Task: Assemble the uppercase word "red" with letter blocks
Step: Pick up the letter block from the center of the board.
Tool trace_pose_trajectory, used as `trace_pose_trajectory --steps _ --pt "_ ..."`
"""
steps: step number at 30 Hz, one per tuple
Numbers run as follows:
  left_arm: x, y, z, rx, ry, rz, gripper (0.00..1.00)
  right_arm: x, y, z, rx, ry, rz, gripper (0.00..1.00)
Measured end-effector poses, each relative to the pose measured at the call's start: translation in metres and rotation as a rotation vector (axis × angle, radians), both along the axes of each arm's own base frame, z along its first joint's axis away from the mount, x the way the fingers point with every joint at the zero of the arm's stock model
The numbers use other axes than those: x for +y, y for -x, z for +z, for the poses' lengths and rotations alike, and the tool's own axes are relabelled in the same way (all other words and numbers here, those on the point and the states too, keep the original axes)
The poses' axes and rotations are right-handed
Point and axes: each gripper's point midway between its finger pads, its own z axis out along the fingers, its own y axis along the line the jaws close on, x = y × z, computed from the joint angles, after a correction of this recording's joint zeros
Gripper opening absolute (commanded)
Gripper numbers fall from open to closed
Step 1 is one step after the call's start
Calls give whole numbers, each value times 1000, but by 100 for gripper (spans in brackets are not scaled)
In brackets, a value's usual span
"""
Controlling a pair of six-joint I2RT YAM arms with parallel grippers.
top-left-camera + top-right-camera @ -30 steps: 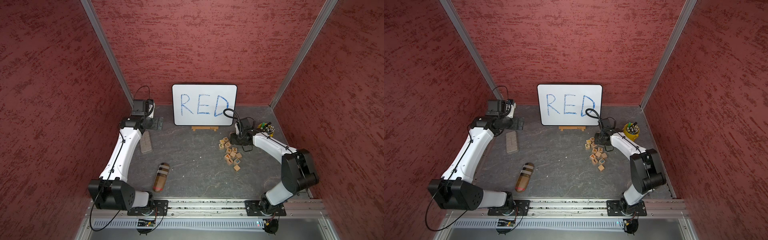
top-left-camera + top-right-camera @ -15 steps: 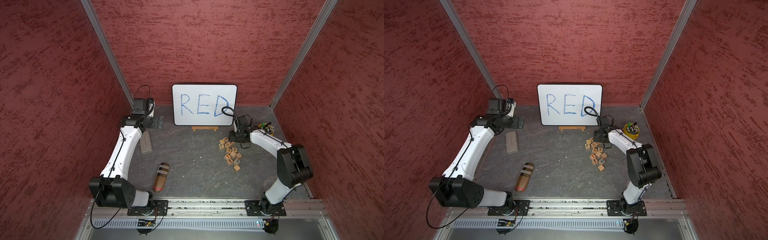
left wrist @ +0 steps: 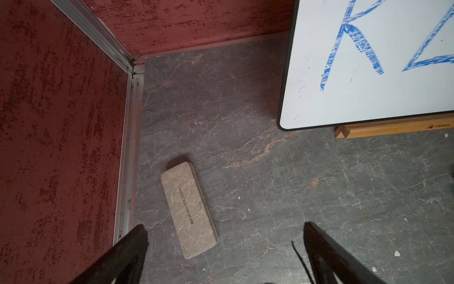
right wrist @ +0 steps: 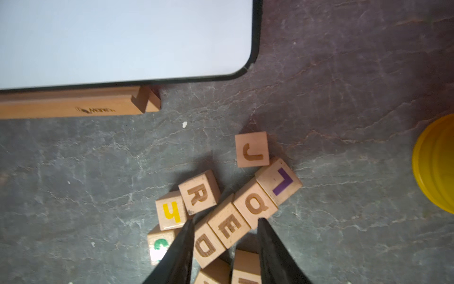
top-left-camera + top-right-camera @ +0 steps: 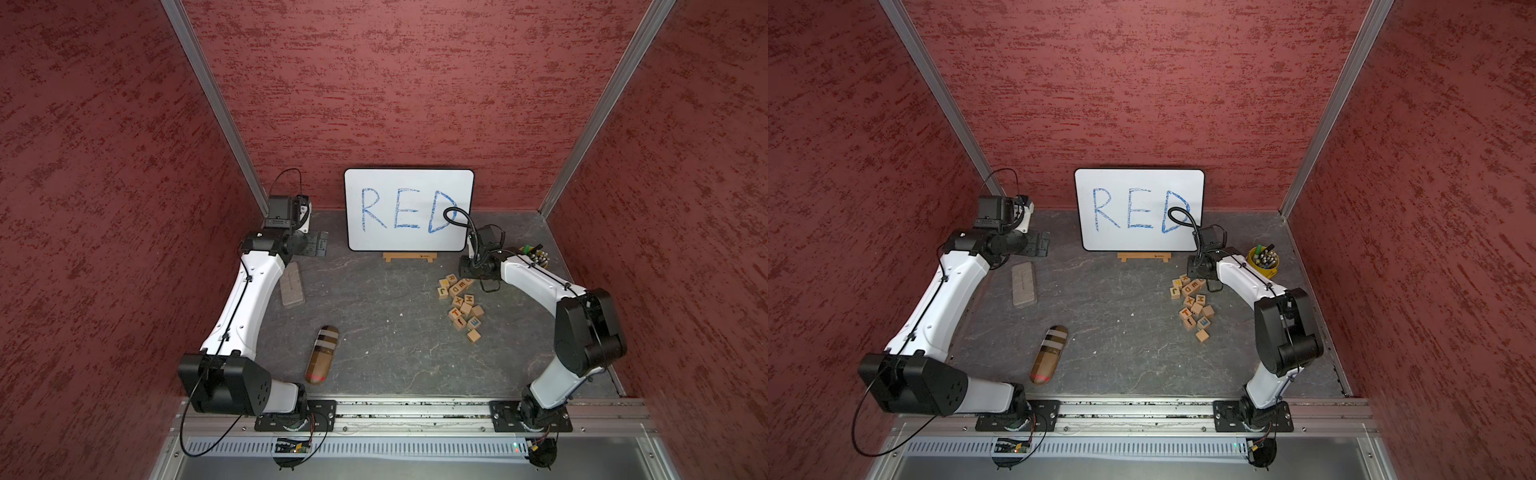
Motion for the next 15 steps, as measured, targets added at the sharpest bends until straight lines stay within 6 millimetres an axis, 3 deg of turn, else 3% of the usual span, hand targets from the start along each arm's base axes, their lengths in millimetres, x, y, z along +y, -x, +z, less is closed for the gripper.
trace_pose_trajectory --steps 6,15 --pt "-7 7 6 -20 -5 -28 100 13 -9 4 0 -35 33 44" --pt "-8 21 11 -45 -6 -37 100 26 2 -29 90 -9 71 47"
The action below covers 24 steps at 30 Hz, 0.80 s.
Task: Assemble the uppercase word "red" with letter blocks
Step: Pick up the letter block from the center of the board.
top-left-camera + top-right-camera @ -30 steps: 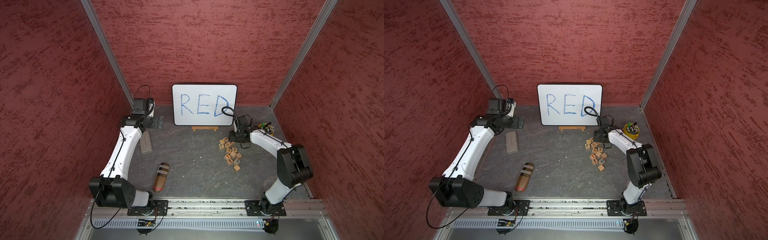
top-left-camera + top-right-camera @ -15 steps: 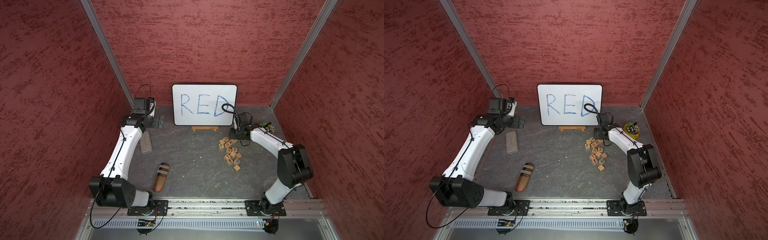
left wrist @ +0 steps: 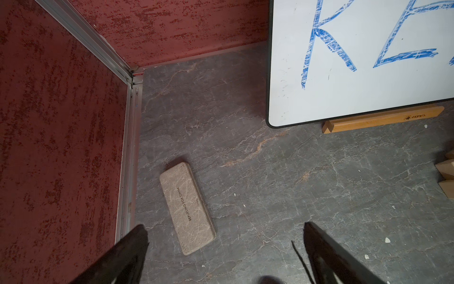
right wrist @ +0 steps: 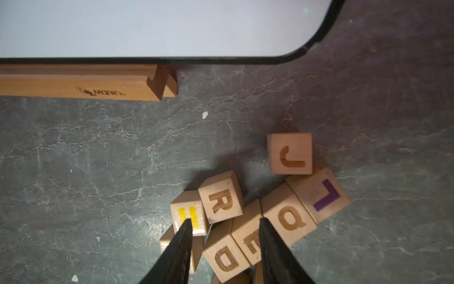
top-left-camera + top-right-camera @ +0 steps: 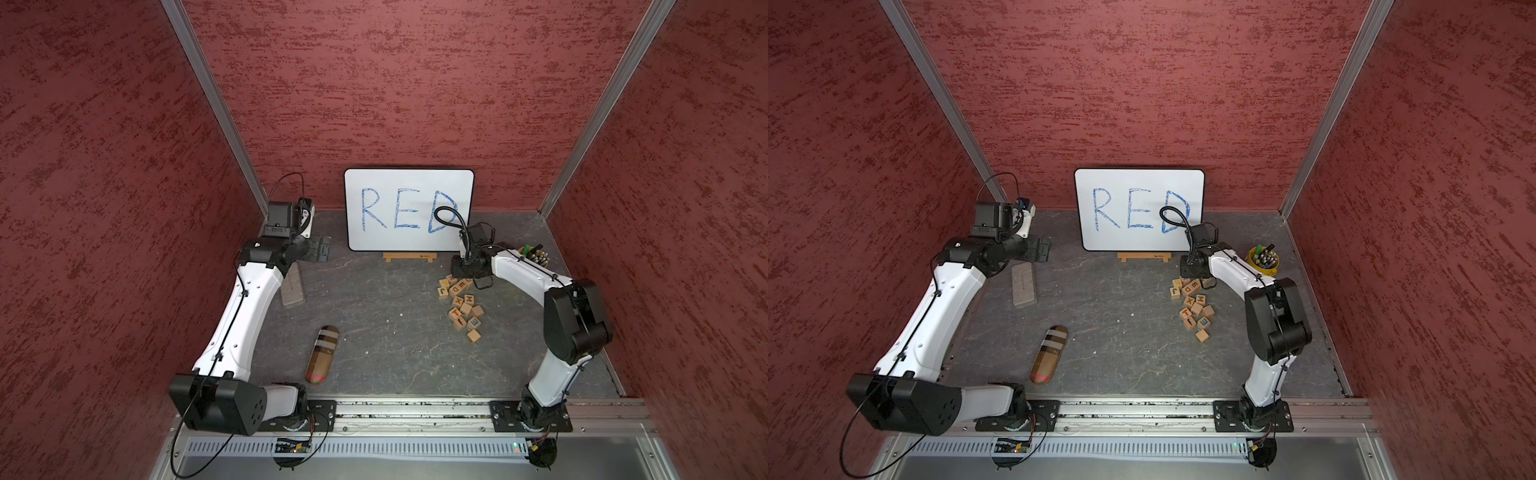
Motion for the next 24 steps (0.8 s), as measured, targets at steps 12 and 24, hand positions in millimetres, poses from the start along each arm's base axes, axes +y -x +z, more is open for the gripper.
trace_pose_trajectory --steps 12,24 --pt "-3 5 -8 10 -6 -14 99 4 4 -29 61 29 16 45" --pt "-2 7 -7 -1 -8 -13 99 2 -2 -30 49 50 13 44"
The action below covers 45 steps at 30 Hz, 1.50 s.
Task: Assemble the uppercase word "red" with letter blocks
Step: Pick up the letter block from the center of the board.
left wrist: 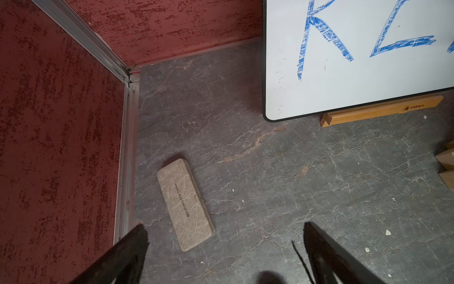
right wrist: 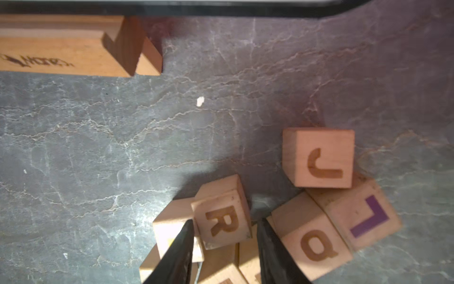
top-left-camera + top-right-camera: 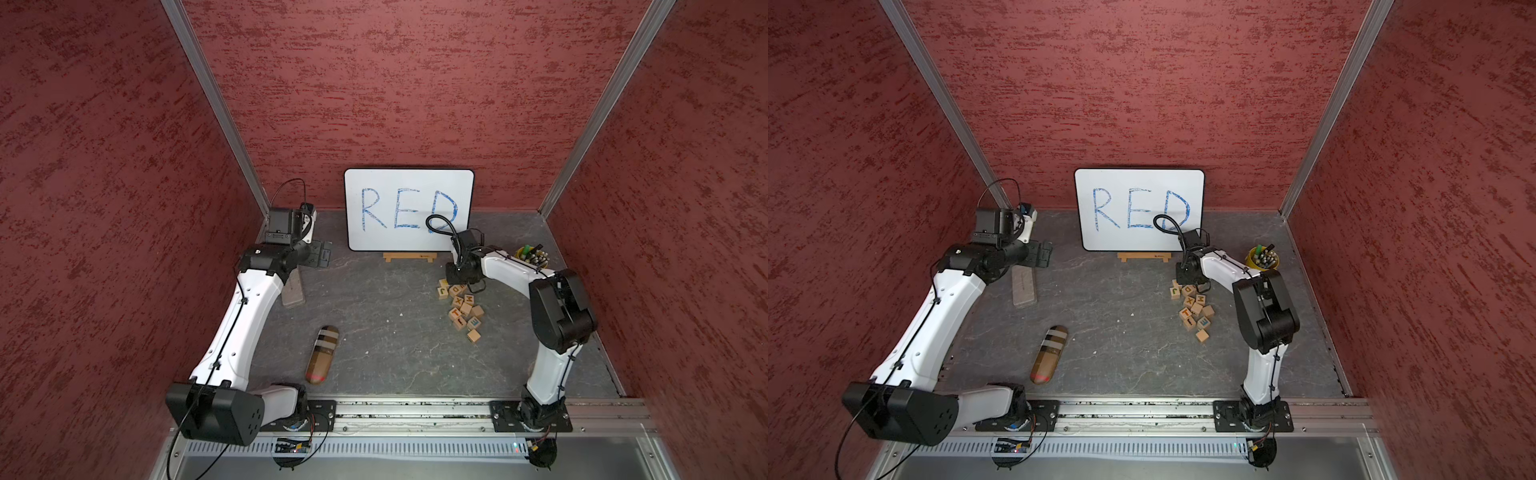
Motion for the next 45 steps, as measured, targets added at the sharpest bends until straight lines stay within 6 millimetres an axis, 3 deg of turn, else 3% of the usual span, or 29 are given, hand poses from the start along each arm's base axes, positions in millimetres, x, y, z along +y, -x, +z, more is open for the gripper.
trace_pose_trajectory --steps 7,35,45 --pt "0 0 0 0 0 -1 100 -2 -8 -2 -12 33 6 44" --pt "-2 0 2 -8 -14 -17 100 -6 -2 -8 16 63 27 42" --pt "-5 0 3 -10 -14 -27 99 -4 -3 -15 35 67 46 35"
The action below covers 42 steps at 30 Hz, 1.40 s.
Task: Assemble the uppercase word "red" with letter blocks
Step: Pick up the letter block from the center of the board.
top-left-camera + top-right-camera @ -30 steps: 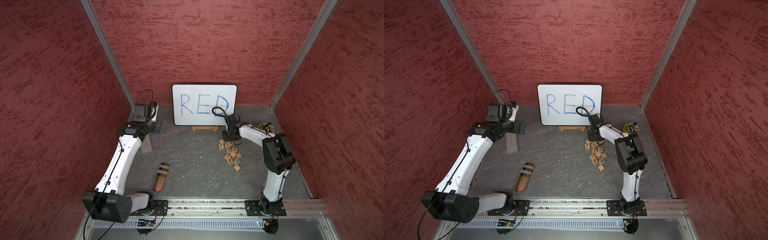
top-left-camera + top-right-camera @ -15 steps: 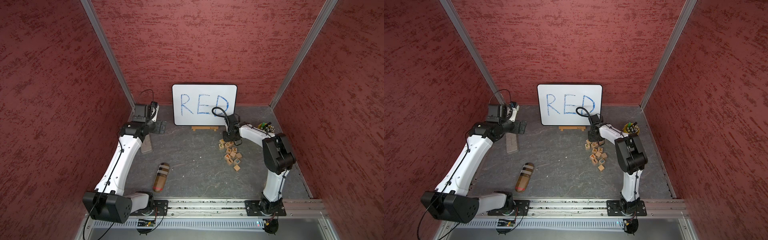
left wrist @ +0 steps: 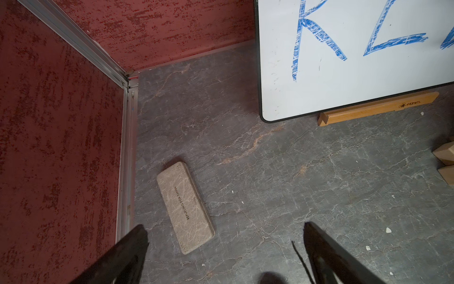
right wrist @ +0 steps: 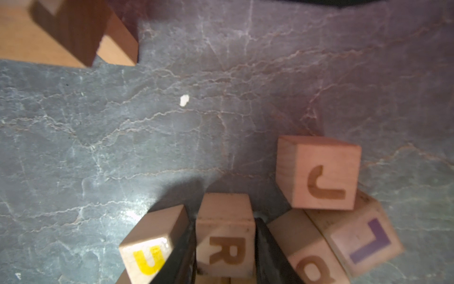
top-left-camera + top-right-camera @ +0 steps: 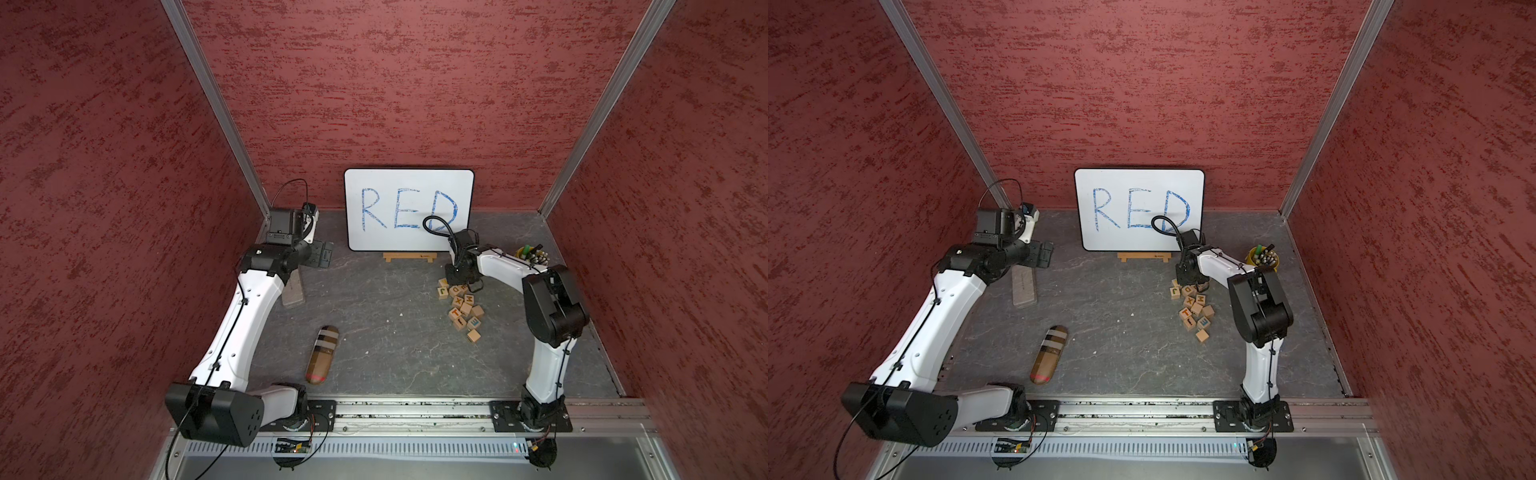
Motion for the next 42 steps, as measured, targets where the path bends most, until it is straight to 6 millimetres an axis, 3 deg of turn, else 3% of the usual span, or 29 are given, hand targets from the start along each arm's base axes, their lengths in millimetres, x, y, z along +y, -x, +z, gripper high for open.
trace_pose_trajectory --steps 5,17,23,31,36,42 --pt "-1 0 1 -4 -2 -7 99 0 -1 1 -1 3 9 28" --pt "-3 -1 7 -17 -4 -13 99 0 1 4 12 12 18 26" --pt "-3 -2 14 -31 -2 -14 99 3 -9 21 -19 7 29 25" --pt "-5 -3 31 -56 -2 -31 99 18 -27 62 -89 -17 50 24" --pt "-7 -3 33 -50 11 -39 99 50 -23 85 -114 -29 119 25" --pt "14 -3 31 -42 61 20 99 114 -2 111 -142 -78 256 25"
